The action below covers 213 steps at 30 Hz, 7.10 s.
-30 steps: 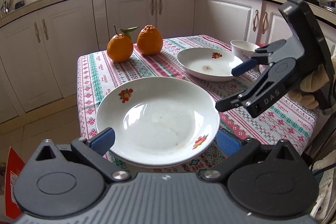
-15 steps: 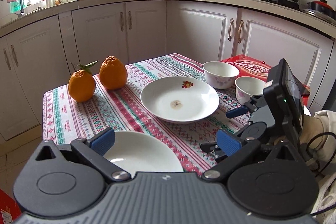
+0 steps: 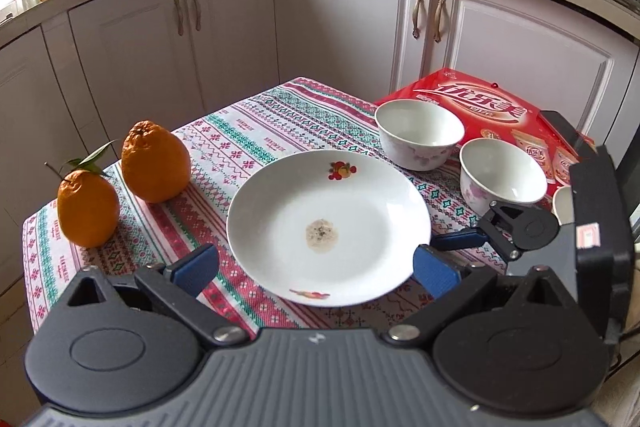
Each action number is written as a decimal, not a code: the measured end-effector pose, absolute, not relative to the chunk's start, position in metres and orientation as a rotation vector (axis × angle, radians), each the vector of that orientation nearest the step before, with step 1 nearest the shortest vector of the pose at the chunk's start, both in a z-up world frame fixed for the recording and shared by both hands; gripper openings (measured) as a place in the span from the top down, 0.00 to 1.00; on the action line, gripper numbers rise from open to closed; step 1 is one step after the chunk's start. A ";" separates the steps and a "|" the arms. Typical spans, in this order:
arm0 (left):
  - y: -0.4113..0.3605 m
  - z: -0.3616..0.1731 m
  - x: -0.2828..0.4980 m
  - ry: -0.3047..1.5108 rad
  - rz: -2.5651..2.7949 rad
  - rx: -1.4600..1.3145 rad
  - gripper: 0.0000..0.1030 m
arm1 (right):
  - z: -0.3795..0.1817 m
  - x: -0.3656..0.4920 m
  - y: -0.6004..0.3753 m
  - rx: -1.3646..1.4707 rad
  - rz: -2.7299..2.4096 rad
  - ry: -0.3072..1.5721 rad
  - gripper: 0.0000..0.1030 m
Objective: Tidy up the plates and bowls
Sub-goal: 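Move the left tool to the stained white plate's rim while the right tool reaches its opposite rim, then grip the stained plate's rim with the left tool while the right tool grips the opposite rim, then lift the stained plate with both tools and carry it over the plate stack, then lower the stained plate onto the stacked flower plates with both tools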
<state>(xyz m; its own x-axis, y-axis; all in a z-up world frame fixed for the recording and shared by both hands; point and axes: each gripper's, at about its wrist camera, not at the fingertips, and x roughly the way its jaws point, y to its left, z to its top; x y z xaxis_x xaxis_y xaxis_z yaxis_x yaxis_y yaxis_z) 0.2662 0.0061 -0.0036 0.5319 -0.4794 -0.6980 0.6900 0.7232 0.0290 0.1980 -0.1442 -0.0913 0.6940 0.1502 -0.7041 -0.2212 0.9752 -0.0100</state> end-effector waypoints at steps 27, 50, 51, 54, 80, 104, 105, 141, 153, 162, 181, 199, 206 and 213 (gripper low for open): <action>-0.059 -0.067 0.402 0.986 -0.734 0.369 0.04 | -0.090 0.218 -0.143 -0.133 0.149 0.748 0.02; -0.065 -0.073 0.410 1.061 -0.819 0.415 0.18 | -0.092 0.222 -0.144 -0.127 0.156 0.725 0.05; -0.064 -0.072 0.410 1.062 -0.819 0.416 0.18 | -0.092 0.221 -0.144 -0.128 0.155 0.725 0.05; -0.063 -0.072 0.407 1.064 -0.822 0.424 0.18 | -0.091 0.220 -0.143 -0.137 0.155 0.727 0.05; -0.005 -0.023 0.356 1.003 -0.760 0.311 0.18 | -0.049 0.173 -0.121 -0.234 0.252 0.649 0.06; 0.095 -0.002 0.268 0.962 -0.565 0.179 0.18 | -0.025 0.119 -0.066 -0.332 0.491 0.605 0.06; 0.099 -0.003 0.265 0.965 -0.559 0.172 0.18 | -0.025 0.118 -0.063 -0.337 0.500 0.607 0.06; 0.144 -0.048 0.242 1.019 -0.494 0.035 0.18 | -0.037 0.104 -0.034 -0.439 0.579 0.631 0.05; 0.146 -0.048 0.245 1.043 -0.504 0.055 0.18 | -0.038 0.107 -0.032 -0.440 0.586 0.637 0.05; 0.147 -0.046 0.245 1.086 -0.522 0.096 0.17 | -0.039 0.107 -0.033 -0.442 0.597 0.633 0.06; 0.153 -0.039 0.236 1.114 -0.513 0.122 0.17 | -0.040 0.106 -0.035 -0.439 0.624 0.628 0.06; 0.158 -0.035 0.232 1.119 -0.509 0.103 0.16 | -0.040 0.111 -0.036 -0.432 0.638 0.631 0.06; 0.154 -0.037 0.237 1.122 -0.508 0.109 0.14 | -0.038 0.111 -0.036 -0.421 0.631 0.626 0.06; 0.147 -0.040 0.246 1.133 -0.510 0.150 0.12 | -0.037 0.106 -0.036 -0.435 0.622 0.607 0.05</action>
